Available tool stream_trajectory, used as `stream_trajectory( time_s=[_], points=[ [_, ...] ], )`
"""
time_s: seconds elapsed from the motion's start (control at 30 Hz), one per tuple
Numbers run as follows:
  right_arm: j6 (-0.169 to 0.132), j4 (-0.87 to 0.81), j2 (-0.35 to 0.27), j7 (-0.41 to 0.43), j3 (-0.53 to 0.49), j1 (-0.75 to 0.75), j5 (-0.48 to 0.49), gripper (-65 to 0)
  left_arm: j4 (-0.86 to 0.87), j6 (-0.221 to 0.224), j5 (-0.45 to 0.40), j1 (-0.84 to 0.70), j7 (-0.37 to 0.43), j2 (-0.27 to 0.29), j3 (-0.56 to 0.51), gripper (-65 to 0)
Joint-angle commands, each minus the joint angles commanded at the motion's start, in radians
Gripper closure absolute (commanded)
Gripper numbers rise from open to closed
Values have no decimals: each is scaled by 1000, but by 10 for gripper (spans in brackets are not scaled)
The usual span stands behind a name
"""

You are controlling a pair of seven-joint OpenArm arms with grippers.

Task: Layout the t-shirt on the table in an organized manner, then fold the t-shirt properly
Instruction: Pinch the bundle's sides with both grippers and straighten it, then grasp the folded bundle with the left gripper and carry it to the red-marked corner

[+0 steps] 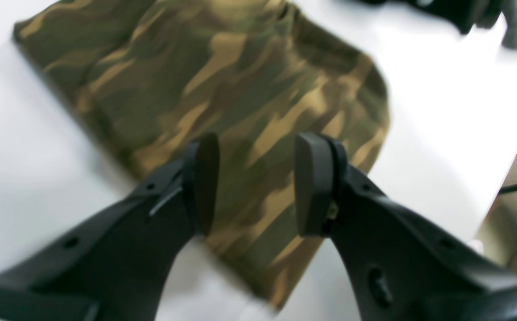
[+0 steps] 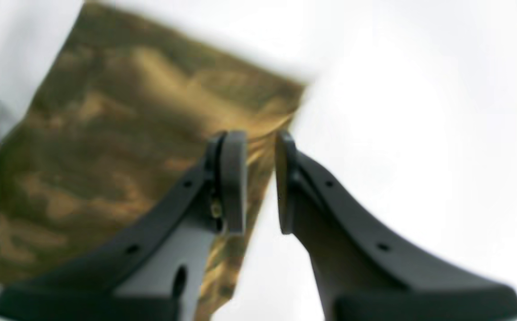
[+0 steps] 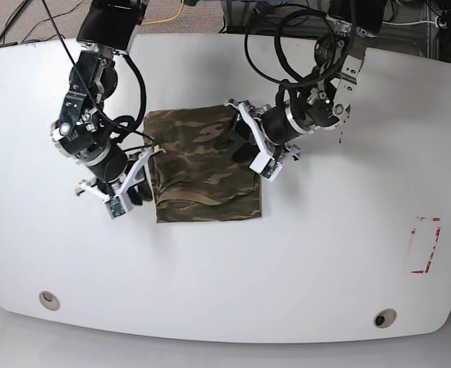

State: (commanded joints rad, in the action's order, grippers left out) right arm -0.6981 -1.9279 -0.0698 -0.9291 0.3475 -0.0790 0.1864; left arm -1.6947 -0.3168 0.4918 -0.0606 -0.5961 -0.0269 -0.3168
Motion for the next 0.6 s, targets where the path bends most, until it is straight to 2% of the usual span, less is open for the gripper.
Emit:
stream_trajectory(
  time_s=[0.07,0.2,0.3,0.33,0.4,0.43,0.5,0.53,0.6],
  points=[
    [0,-40,-14,-35,43,-2,6,-116,23,35,-15,15,32,29,-17,-251],
    [0,-83,-63,-101,98,-15,8,-116,101,121,-126,74,120,84,-107,-251],
    [0,-83,-97,-117,126,-17,8,-116,149,213,-216,97,190,133,-170,-251],
    [0,-83,-110,-117,141,-15,8,-116,170,278,-270,103,229,161,-201,-251],
    [0,-81,-120,-117,160,-14,8,-116,193,359,-347,107,269,184,-245,-251],
    [0,-81,-124,-117,175,-14,8,-116,210,436,-422,121,293,184,-281,-251],
    [0,-81,-129,-117,196,-8,8,-116,232,531,-503,138,308,184,-330,-251],
    [0,-81,-130,-117,212,0,8,-116,256,594,-548,152,316,184,-368,-251],
    [0,-80,-130,-117,235,3,8,-116,299,677,-560,183,321,184,-427,-251]
  ],
)
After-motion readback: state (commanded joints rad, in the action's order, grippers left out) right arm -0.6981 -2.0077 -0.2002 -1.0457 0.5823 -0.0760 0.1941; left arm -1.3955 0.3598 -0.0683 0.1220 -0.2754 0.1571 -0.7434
